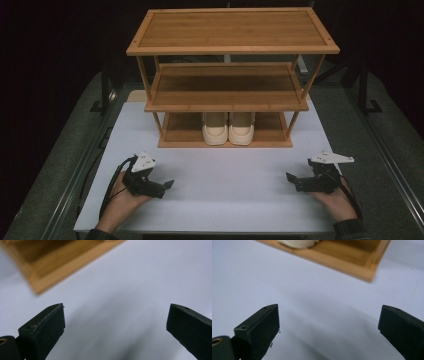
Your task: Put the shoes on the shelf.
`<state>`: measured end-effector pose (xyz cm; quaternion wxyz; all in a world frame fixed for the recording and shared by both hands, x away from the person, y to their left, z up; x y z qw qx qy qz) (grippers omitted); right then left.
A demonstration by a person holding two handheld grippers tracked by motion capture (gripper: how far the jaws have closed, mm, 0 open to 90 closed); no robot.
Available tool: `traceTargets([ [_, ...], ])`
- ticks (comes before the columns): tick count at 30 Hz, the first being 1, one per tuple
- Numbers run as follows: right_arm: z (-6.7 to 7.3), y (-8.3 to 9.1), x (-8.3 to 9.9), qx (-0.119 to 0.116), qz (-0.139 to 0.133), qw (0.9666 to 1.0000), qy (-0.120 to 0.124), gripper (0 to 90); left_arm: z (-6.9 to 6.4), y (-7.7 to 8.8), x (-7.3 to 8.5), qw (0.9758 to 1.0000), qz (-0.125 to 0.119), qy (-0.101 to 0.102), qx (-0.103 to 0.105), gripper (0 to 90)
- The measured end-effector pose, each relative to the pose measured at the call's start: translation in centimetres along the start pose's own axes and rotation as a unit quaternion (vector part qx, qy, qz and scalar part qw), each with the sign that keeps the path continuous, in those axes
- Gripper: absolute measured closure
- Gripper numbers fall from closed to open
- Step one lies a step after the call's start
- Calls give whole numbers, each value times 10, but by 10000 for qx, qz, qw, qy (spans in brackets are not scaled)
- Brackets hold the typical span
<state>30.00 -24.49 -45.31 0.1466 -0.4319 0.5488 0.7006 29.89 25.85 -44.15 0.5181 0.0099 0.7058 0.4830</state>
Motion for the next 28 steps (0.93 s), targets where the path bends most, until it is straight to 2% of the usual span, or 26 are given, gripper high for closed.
traceTargets([
  [3,-4,5,12,30,127,9999,-25,34,3,7,18,9999,133,39,12,15],
  [7,-8,9,24,110,323,9994,5,34,6,12,32,9996,284,-17,-71,15],
  [10,-10,8,30,226,484,9985,79,33,9,12,38,9994,329,58,-72,16],
  [14,-12,4,34,250,665,9974,118,24,12,9,42,9990,438,97,-54,15],
  [15,-12,3,35,242,629,9977,122,24,12,8,44,9987,495,112,-9,15],
  [18,-12,3,36,244,608,9978,132,23,14,6,47,9988,399,266,64,3],
  [21,-12,4,36,260,583,9979,124,23,14,7,50,9993,259,246,61,0],
  [28,-12,4,37,273,576,9979,126,23,14,7,51,9994,255,237,50,0],
])
Point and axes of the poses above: each handheld gripper's, and its own axes: y roughly backward along the jaws, x roughly out of its underside, z roughly to its left, the point moved 3 cm from there along -y, roughly forward along the jaws, and after that the axes turned 4 degrees about x, right-handed, at the moved point
